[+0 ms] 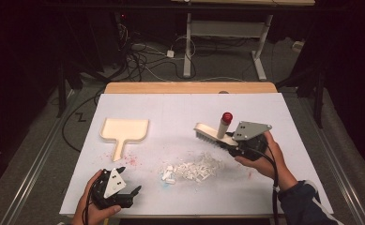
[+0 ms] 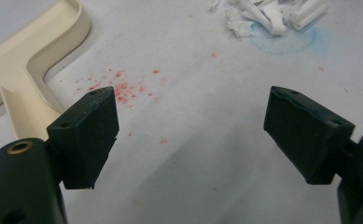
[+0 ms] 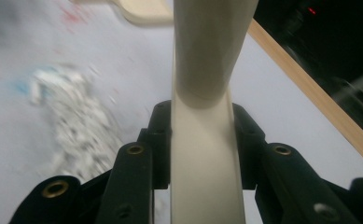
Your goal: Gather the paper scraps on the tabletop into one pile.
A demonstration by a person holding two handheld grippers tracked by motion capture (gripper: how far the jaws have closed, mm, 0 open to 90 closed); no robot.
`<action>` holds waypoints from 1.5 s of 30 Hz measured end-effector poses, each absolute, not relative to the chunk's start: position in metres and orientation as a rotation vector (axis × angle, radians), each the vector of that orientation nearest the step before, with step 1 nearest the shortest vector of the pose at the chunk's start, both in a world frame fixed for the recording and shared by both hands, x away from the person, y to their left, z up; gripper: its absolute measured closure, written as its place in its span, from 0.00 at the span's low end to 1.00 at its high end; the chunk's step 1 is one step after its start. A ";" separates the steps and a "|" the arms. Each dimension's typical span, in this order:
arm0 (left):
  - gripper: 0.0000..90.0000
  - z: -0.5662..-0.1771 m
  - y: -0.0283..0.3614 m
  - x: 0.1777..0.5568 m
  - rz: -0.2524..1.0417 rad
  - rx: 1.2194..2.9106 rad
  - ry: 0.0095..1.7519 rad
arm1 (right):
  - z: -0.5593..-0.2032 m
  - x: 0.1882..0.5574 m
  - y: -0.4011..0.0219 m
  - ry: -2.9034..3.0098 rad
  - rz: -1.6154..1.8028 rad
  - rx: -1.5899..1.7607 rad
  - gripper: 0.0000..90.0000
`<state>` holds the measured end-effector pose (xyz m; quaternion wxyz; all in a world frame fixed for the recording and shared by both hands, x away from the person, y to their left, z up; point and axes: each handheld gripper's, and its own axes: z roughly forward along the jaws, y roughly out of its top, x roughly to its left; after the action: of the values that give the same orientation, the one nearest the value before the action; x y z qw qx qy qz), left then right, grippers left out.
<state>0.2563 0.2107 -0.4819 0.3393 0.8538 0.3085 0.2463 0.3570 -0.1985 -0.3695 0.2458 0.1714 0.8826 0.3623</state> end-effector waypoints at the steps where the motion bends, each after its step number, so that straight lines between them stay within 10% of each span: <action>1: 0.19 -0.482 0.210 0.256 0.647 2.224 0.807 | -0.371 0.355 -0.203 2.396 0.948 0.509 0.76; 32: 0.19 -0.479 0.207 0.253 0.665 2.216 0.785 | -0.421 0.339 -0.114 2.433 0.969 0.753 0.76; 45: 0.19 -0.479 0.207 0.252 0.654 2.218 0.800 | -0.399 0.339 -0.153 2.331 0.999 0.788 0.76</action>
<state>0.2521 0.2072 -0.4795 0.3405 0.8523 0.3073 0.2514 0.3387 -0.1527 -0.3993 0.2405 0.2880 0.8520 0.3652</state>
